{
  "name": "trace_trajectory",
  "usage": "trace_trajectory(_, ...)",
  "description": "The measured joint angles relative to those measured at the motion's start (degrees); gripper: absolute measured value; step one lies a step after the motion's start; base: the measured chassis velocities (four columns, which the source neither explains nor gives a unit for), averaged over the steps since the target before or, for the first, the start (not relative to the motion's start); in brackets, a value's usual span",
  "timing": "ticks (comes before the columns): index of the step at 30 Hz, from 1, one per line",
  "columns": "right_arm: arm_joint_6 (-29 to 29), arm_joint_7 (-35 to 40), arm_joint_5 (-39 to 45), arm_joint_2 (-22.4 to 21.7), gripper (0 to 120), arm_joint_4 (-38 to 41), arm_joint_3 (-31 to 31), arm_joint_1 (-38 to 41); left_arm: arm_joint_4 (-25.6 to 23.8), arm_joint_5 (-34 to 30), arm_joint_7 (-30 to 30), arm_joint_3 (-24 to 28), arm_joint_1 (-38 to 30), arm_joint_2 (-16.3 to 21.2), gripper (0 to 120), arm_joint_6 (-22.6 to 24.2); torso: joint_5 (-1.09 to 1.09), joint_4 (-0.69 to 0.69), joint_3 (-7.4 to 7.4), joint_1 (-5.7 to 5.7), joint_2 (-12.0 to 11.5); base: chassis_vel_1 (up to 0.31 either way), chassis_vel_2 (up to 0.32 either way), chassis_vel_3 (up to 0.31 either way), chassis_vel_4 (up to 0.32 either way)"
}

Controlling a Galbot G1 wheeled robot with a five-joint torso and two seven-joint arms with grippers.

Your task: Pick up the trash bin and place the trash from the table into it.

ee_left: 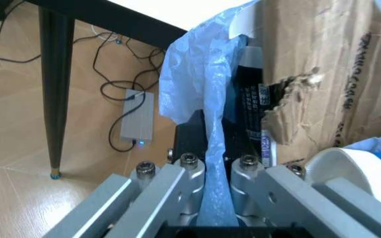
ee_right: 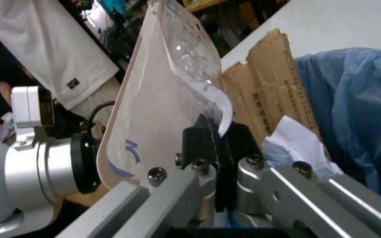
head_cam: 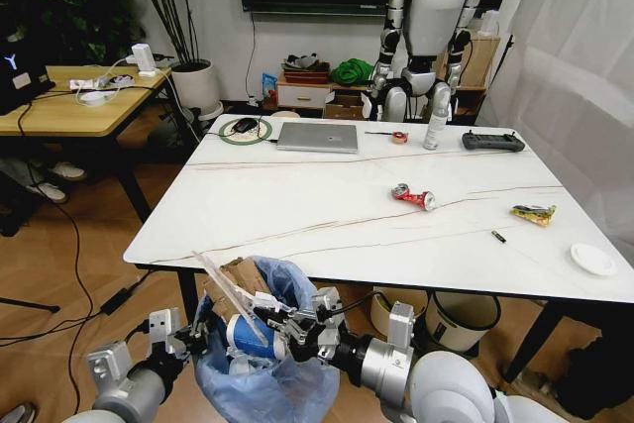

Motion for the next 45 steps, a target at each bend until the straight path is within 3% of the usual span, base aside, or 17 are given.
trace_trajectory(26, 0.3, -1.1, -6.1, 2.4, 0, -5.2, -3.5, 1.3, -0.3, -0.9, -0.7, 0.3, -0.2, 0.3, 0, 0.5, 0.00, 0.00, 0.00, 0.00, 0.0, 0.000, 0.000, 0.000, 0.000)
trace_trajectory(45, 1.1, -1.3, -7.9, -0.2, 0, -1.6, 1.5, -0.8, -0.9, -0.1, -0.7, 0.0, 0.7, -0.3, 0, 0.5, 0.01, 0.00, 0.00, 0.00, 0.0, 0.000, 0.000, 0.000, 0.000)
